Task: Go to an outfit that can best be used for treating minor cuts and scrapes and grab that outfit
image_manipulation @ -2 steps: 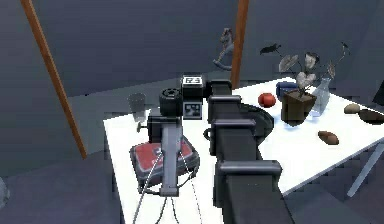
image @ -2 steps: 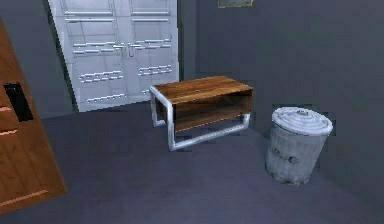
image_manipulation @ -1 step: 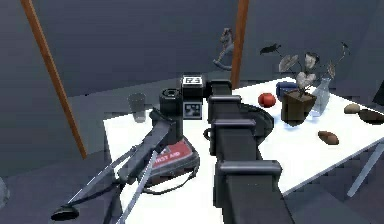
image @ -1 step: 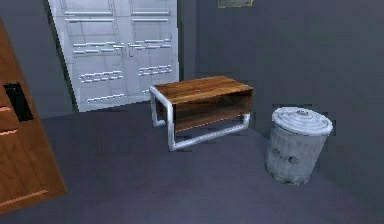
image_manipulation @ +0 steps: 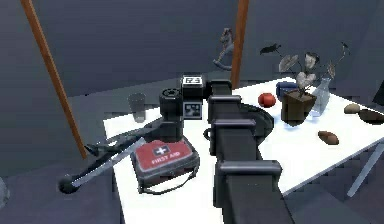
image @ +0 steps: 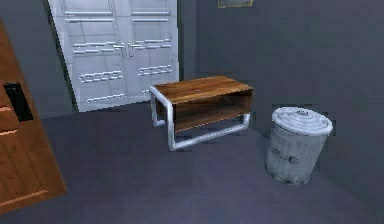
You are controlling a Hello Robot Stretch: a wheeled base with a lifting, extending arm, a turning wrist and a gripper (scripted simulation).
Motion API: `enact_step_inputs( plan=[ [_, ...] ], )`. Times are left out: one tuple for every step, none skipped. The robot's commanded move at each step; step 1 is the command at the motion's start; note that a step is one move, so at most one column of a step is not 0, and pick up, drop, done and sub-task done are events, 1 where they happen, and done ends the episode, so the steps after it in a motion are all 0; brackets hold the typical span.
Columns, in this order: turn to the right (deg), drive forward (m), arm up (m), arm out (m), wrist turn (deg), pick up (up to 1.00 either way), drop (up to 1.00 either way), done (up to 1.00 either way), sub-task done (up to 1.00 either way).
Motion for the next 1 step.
enact_step_inputs(
  plan=[
    [0.0,0.0,0.0,0.0,45.0,0.0,0.0,0.0,0.0]
  ],
)
